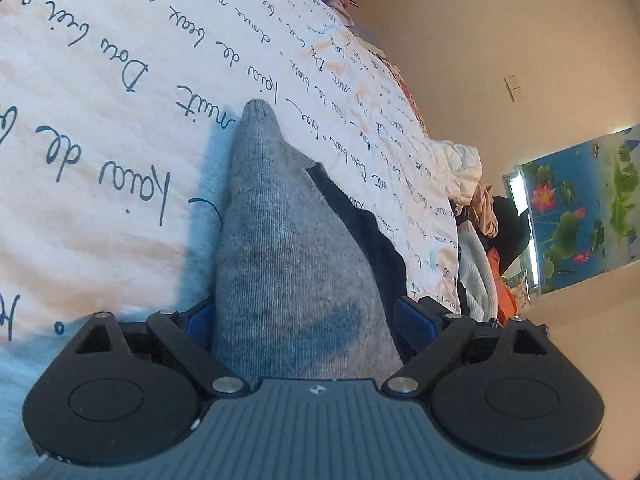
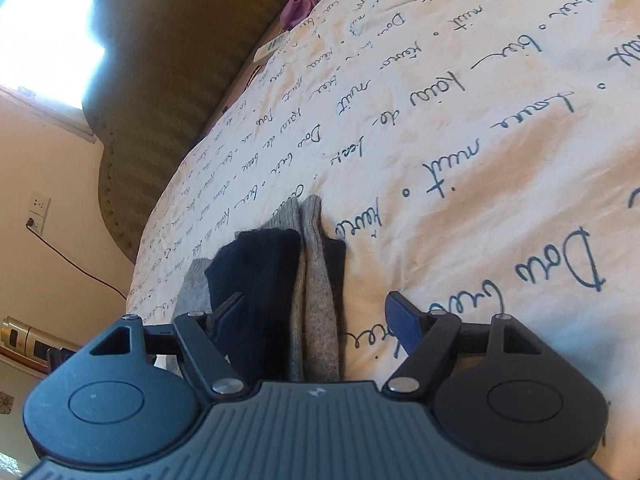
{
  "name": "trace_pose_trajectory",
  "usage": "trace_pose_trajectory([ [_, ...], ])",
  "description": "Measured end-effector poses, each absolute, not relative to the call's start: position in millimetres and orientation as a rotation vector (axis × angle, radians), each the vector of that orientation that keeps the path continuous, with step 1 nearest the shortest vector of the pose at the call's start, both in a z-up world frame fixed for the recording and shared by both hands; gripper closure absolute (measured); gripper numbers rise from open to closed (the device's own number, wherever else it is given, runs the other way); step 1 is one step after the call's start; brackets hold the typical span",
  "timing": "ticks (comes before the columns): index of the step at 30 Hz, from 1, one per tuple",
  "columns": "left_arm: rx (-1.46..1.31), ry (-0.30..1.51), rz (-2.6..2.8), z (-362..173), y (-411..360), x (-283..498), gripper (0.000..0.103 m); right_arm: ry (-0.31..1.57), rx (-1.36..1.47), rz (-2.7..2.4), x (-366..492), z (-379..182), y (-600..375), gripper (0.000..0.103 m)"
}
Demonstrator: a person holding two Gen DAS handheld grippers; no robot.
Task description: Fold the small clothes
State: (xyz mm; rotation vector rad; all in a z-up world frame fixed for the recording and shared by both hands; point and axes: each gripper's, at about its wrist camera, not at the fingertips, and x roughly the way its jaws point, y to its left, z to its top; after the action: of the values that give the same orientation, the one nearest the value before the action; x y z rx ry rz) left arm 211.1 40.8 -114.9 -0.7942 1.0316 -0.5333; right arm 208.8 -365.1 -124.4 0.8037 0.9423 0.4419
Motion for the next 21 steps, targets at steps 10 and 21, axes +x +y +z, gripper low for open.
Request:
trace_pose_trajectory([
  [10,-0.620,1.017,-0.466,-105,34,209,0.070,0.940,0.552,0.520,215,-107,-312,0.078],
  [21,-0.552,0.949,-0.327,-55,132,220,0.072,0.887,0.590,0.682,247,-75,-226,0.081],
])
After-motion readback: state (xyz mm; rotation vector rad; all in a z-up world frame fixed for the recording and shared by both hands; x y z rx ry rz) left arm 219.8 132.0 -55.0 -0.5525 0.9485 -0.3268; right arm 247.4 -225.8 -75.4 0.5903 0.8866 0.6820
